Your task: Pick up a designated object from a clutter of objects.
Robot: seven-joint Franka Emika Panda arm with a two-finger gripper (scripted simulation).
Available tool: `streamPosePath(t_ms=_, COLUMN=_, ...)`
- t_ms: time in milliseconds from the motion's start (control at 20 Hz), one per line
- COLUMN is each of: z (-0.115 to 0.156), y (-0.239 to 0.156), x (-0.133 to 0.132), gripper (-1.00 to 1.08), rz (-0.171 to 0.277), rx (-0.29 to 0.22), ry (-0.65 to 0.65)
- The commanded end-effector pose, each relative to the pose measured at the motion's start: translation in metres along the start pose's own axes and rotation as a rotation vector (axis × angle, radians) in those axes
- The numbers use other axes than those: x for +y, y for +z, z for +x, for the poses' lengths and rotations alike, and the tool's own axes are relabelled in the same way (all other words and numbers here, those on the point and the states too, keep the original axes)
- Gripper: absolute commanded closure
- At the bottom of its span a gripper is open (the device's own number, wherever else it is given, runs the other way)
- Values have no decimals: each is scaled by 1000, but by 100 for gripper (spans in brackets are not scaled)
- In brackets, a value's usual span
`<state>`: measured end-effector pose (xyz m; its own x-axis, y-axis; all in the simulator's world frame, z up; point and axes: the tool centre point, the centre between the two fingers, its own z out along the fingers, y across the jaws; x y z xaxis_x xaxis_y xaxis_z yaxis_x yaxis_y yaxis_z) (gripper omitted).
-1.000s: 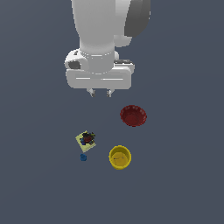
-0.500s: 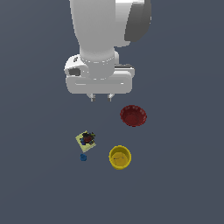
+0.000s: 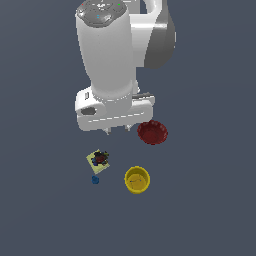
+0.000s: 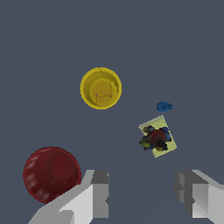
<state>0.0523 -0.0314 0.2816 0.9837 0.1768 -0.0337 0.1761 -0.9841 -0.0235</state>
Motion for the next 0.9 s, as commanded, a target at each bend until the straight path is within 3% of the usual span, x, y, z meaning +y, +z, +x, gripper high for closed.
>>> streamPosePath(t_ms=0, z=16, y=13, x=0, gripper=-20, rz=14, rx=-6, ry=-54)
streamPosePath(t_ms=850, z=104, y=128, x=-1, gripper=-20, rz=141, rx=-9, ry=-410)
